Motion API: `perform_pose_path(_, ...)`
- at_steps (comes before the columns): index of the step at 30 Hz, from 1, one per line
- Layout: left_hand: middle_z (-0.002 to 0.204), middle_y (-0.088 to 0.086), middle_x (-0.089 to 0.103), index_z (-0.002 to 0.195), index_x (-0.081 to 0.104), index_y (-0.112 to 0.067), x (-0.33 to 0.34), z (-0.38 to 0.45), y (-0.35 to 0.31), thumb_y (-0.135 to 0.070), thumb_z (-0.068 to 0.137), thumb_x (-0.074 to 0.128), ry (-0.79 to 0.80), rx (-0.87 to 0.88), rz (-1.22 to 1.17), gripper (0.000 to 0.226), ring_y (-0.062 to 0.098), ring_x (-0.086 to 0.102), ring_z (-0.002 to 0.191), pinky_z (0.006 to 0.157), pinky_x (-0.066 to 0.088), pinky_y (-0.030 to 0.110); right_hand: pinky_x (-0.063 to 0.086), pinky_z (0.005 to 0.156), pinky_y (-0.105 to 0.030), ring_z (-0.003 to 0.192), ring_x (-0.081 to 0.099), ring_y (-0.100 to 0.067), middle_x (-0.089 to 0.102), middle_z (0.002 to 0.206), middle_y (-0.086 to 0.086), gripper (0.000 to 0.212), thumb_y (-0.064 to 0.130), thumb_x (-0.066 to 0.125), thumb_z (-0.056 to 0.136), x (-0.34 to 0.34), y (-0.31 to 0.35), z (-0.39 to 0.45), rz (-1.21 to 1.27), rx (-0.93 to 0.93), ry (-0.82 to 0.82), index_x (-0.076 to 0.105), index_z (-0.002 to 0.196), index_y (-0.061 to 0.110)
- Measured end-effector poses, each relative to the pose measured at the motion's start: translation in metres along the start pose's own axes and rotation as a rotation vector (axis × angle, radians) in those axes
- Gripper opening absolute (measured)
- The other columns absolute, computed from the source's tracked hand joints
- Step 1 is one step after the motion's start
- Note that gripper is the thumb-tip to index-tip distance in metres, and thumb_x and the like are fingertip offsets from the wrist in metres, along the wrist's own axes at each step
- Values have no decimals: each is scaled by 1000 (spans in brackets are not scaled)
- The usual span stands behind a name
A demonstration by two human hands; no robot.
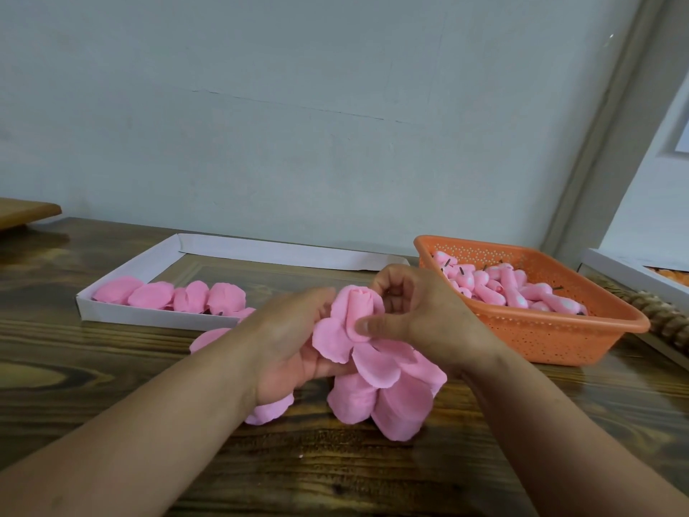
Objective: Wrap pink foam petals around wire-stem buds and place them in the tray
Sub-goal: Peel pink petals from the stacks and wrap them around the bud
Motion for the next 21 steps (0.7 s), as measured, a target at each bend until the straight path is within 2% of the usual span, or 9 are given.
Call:
perform_pose_path(4,97,21,72,103,70,3,-3,4,1,3,86,54,54,-35,-92,24,28,72,82,65,60,38,53,60,-32,61,59,-17,62,68,-9,28,0,80,67,-1,-3,1,76,41,-41,59,70,18)
perform_pose_path(6,96,22,72,101,71,3,-4,5,2,3,79,63,55,-15,-88,23,29,72,82,63,60,38,55,65,-33,59,61,-17,63,66,-8,28,1,81,67,0,-3,0,65,43,-54,59,70,19)
perform_pose_path(8,97,20,72,102,71,1,-6,7,4,-1,82,66,52,6,-65,21,28,72,84,64,60,36,56,67,-31,58,62,-17,65,65,-10,27,4,82,66,3,-2,-1,29,51,-55,60,73,17)
perform_pose_path(12,91,15,74,87,76,-5,-6,8,6,-15,75,69,23,46,-31,17,22,73,77,61,59,32,48,48,-20,50,59,-11,62,56,0,24,1,80,69,8,-1,-1,56,66,-88,59,79,9)
perform_pose_path(16,96,14,74,101,71,-3,-3,6,7,-23,89,61,15,66,34,26,21,73,83,66,60,30,40,42,-16,43,55,-7,59,49,6,26,1,78,70,10,1,-2,14,62,-90,56,80,10)
perform_pose_path(18,96,13,74,103,70,-2,-2,4,6,-29,83,63,7,72,78,34,21,72,85,67,60,28,45,45,-21,48,57,-10,62,57,3,28,1,78,70,11,2,-3,-11,61,-79,57,84,11)
perform_pose_path(20,96,13,74,103,69,1,-1,2,5,-30,76,65,-1,72,108,41,20,72,82,61,58,26,55,56,-33,57,61,-18,66,77,-10,32,-1,77,70,10,4,-3,25,70,-66,59,91,14)
perform_pose_path(21,95,12,75,103,69,3,-1,2,4,-26,78,66,-9,67,124,38,19,71,80,58,56,24,56,61,-36,59,62,-20,66,85,-14,33,-1,77,71,9,5,-3,65,76,-56,61,94,17)
Point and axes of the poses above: each hand's wrist, its own z-axis towards the middle knuckle, its own x-axis out of the palm, y = z × x, the point moved 2 cm from there along z, towards the middle knuckle
